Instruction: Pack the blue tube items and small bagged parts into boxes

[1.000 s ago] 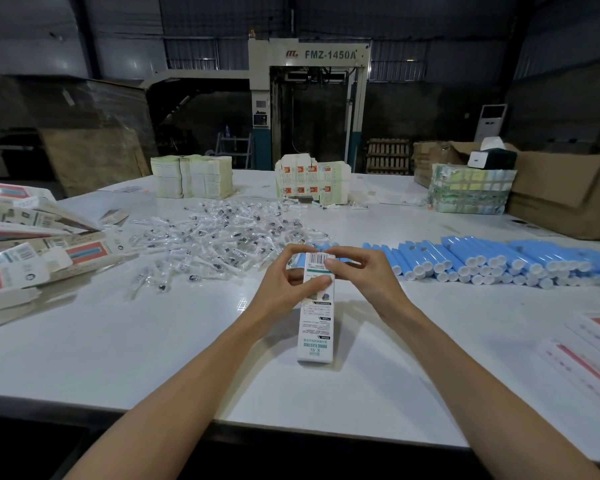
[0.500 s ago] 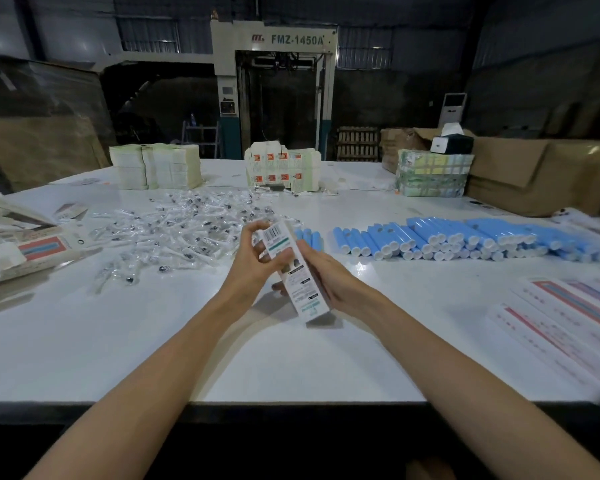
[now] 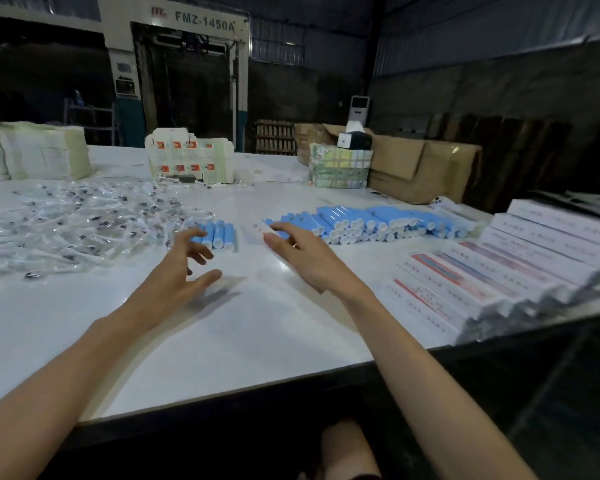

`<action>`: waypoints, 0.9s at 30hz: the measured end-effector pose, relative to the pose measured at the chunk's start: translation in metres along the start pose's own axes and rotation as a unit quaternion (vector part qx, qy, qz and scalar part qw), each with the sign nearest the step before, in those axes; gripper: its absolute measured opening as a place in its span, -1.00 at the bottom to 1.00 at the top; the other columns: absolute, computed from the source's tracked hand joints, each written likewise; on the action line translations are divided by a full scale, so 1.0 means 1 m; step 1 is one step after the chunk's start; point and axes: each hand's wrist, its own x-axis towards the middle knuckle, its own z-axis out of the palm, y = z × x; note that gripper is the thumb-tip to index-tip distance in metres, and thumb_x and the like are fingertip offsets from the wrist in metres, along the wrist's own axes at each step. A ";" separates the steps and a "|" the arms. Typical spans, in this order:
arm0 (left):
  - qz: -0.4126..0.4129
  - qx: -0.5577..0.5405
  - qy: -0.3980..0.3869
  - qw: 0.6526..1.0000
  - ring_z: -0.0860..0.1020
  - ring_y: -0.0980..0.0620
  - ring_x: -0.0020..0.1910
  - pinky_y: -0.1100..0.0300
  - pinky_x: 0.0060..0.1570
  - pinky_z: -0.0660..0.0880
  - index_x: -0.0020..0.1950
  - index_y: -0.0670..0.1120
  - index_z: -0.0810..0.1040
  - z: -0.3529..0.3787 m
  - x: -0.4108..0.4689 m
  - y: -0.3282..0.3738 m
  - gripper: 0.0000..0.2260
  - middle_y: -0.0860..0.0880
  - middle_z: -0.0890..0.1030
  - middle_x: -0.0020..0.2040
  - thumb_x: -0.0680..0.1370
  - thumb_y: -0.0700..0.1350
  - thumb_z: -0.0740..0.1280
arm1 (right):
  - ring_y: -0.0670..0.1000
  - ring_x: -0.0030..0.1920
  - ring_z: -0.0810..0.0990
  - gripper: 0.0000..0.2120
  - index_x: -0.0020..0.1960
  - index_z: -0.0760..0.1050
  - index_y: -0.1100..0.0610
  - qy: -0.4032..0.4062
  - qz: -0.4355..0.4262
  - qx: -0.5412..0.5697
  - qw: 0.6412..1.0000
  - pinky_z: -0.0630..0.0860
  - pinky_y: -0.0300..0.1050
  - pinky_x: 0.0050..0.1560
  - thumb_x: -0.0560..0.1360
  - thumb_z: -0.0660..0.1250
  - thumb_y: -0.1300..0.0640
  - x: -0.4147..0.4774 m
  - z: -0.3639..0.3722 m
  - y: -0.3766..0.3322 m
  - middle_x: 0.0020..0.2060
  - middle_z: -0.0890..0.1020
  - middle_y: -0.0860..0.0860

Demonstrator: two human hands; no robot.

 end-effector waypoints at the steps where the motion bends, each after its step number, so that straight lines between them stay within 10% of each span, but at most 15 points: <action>1: 0.009 0.009 -0.001 1.000 0.56 0.07 0.21 0.05 0.16 0.50 0.42 0.33 0.18 -0.001 0.000 -0.001 -0.39 0.03 0.59 0.20 0.63 -0.12 0.48 | -0.07 0.07 0.59 -0.54 0.47 0.45 -0.14 0.031 0.002 -0.029 0.999 0.46 -0.04 0.05 0.66 0.17 -0.31 -0.004 -0.017 0.004 0.04 0.61 -0.17; 8: 0.031 0.039 0.001 0.999 0.57 0.08 0.16 -0.03 0.13 0.54 0.42 0.20 0.35 0.000 0.002 -0.014 -0.52 0.09 0.63 0.14 0.64 -0.20 0.44 | 0.20 0.19 0.56 -0.56 0.48 0.42 0.02 0.201 0.063 -0.335 0.918 0.50 0.12 0.11 0.72 0.12 -0.19 -0.026 -0.141 0.037 0.20 0.61 0.13; 18: 0.061 0.079 -0.013 0.995 0.53 0.13 0.19 -0.06 0.11 0.57 0.40 0.18 0.43 0.000 0.001 -0.014 -0.56 0.19 0.58 0.16 0.65 -0.22 0.43 | 0.22 0.34 0.48 -0.59 0.46 0.41 0.05 0.162 0.236 -0.522 0.804 0.43 0.23 0.32 0.70 0.22 -0.12 -0.087 -0.222 0.101 0.33 0.50 0.16; 27: 0.066 0.068 -0.006 0.995 0.53 0.13 0.18 0.43 0.03 0.43 0.45 0.35 0.33 0.000 0.006 -0.029 -0.35 0.21 0.53 0.21 0.59 -0.24 0.47 | 0.21 0.52 0.33 -0.58 0.46 0.45 0.05 0.161 0.250 -0.598 0.744 0.31 0.26 0.50 0.70 0.18 -0.14 -0.112 -0.223 0.115 0.50 0.41 0.16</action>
